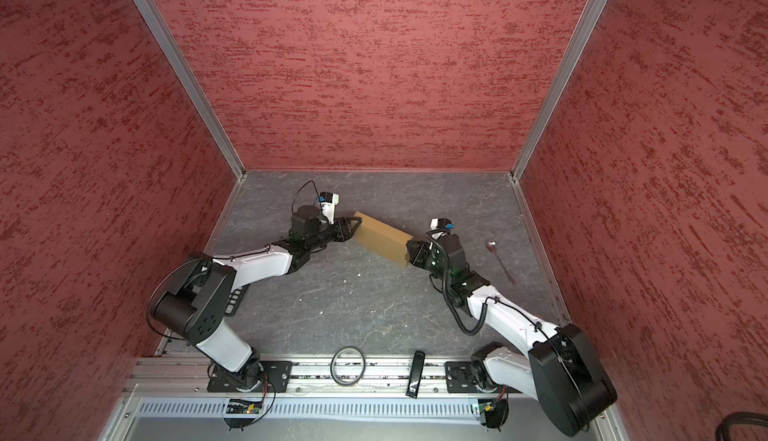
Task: Fold the paper box
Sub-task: 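Release the box with the right gripper and draw it back while left holds, then open the left gripper off the box and lift both grippers away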
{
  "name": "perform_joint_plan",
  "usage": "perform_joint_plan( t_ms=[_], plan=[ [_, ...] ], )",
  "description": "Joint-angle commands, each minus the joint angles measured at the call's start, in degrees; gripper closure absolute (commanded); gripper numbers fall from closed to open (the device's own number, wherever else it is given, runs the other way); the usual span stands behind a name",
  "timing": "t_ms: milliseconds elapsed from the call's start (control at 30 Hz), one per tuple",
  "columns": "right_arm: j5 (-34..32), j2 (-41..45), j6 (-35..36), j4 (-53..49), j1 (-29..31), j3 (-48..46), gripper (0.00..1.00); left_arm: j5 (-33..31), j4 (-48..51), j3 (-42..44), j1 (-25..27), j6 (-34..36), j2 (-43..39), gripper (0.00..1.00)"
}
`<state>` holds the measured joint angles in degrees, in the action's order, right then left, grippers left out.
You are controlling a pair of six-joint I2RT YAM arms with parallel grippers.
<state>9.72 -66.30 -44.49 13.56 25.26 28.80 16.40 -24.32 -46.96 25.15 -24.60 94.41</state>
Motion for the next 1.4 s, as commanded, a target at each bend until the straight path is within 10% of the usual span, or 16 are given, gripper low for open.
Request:
perform_joint_plan(
  t_ms=[0, 467, 1133, 1367],
  plan=[
    [1.1, 0.4, 3.4, -8.5, -2.1, 1.3, 0.83, -3.3, 11.4, 1.8, -0.4, 1.5, 0.8, 0.48],
    [0.7, 2.7, 9.0, -24.8, -4.2, 15.6, 0.52, 1.5, 23.2, -3.4, -4.3, 5.0, -10.8, 0.34],
    [1.2, -3.6, 12.4, -34.9, -2.1, 17.2, 0.6, 2.9, 38.3, -5.0, -8.1, 4.7, -14.1, 0.51],
    [-5.0, -0.6, 15.8, -21.5, 0.0, 9.2, 0.49, -4.2, 37.1, -0.1, -8.4, 3.5, -17.7, 0.38]
  ],
)
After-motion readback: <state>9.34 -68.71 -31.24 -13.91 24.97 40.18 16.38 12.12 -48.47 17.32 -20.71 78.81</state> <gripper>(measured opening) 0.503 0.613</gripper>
